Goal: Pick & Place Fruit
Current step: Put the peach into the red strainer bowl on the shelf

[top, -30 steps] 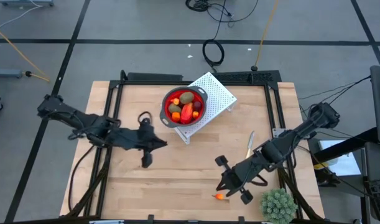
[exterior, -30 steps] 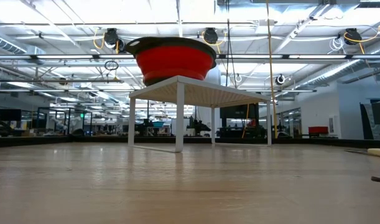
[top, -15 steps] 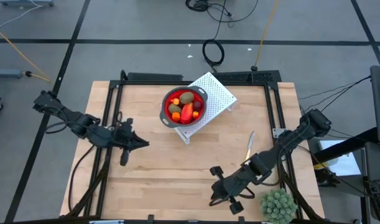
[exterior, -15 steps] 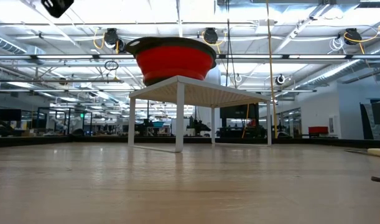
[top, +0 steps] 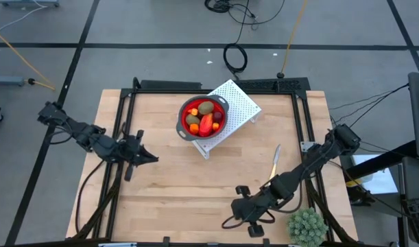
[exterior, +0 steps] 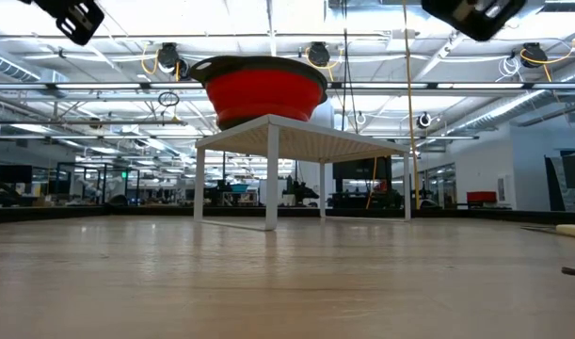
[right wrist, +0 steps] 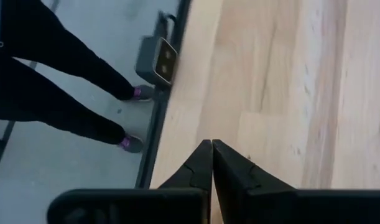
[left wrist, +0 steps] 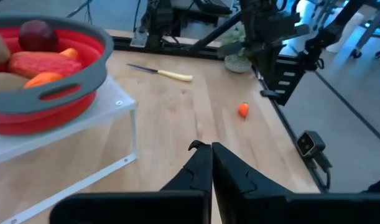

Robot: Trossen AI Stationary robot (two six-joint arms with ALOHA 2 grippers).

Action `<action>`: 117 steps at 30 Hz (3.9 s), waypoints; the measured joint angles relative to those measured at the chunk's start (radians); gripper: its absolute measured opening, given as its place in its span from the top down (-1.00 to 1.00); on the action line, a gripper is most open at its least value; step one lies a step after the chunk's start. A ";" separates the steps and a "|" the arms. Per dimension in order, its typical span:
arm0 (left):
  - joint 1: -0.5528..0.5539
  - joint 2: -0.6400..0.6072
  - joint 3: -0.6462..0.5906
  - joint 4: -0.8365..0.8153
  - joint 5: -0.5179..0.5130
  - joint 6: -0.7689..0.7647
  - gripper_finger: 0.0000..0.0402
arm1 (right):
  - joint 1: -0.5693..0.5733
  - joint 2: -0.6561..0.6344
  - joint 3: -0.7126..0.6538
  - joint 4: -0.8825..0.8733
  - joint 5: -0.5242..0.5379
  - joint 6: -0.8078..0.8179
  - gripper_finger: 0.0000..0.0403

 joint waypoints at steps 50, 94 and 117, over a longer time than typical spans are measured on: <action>0.052 -0.212 -0.155 -0.022 0.046 0.000 0.92 | 0.012 0.133 -0.096 0.011 -0.025 0.160 -0.20; 0.052 -0.211 -0.155 -0.021 0.042 -0.008 0.91 | -0.010 0.134 -0.215 0.107 0.067 -0.032 -0.19; 0.052 -0.212 -0.155 -0.021 0.042 -0.021 0.98 | -0.077 0.119 -0.215 0.225 0.052 -0.039 0.43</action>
